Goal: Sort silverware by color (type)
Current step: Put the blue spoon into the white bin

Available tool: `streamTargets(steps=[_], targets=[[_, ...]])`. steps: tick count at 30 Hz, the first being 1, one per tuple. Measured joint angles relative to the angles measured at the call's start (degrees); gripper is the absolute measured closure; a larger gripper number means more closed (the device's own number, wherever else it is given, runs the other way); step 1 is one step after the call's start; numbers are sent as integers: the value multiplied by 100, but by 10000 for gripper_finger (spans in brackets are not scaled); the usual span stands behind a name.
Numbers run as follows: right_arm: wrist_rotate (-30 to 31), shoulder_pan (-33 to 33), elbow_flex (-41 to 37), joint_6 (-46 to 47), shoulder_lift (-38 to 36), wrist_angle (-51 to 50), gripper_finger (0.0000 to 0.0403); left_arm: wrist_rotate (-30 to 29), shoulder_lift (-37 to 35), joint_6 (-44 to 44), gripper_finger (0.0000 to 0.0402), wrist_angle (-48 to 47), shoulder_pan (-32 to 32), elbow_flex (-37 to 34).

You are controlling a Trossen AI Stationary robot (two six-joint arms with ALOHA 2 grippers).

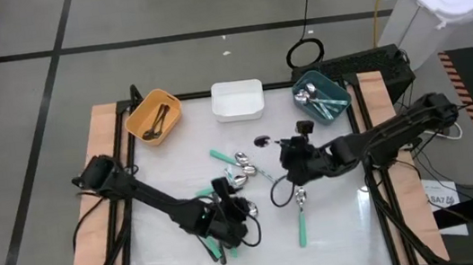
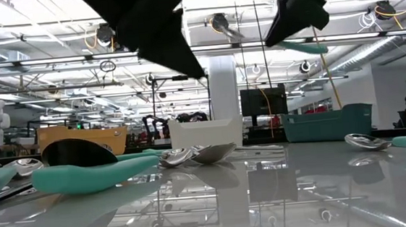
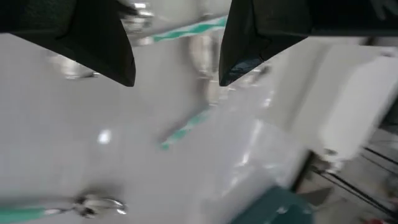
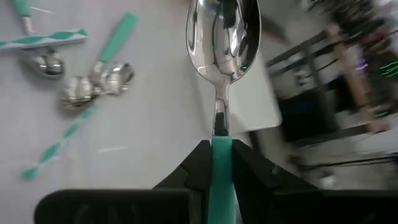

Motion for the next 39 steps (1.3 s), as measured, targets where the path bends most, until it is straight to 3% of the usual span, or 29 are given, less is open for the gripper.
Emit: streamTargets(steps=[4,7,13,16,24,29,39], targets=[[670,222,1,-374,2,25,360,-328,-353,42,170,-416,116,-269],[1034,327,2,-700,0,65,360,-318,-743,38,170,59,258,-993],[1460,392,2,-1300,0,84,360,437,-1722,319,170,2827,451,-3045],[1689,298,2,-1704,2,259,360,669,-2062,564,170,4122,475,-3725],[1682,-284,2,-2788,4,1045,360,676,-2302,906,170,4702,505,-3835],[943,-778,0,-3105,4,1349,360,694,-2302,872,170,4703,541,-3762],[-1199,-1888,0,-3199,4,2251,360,678,-2302,1407,169,4696,585,-3762]])
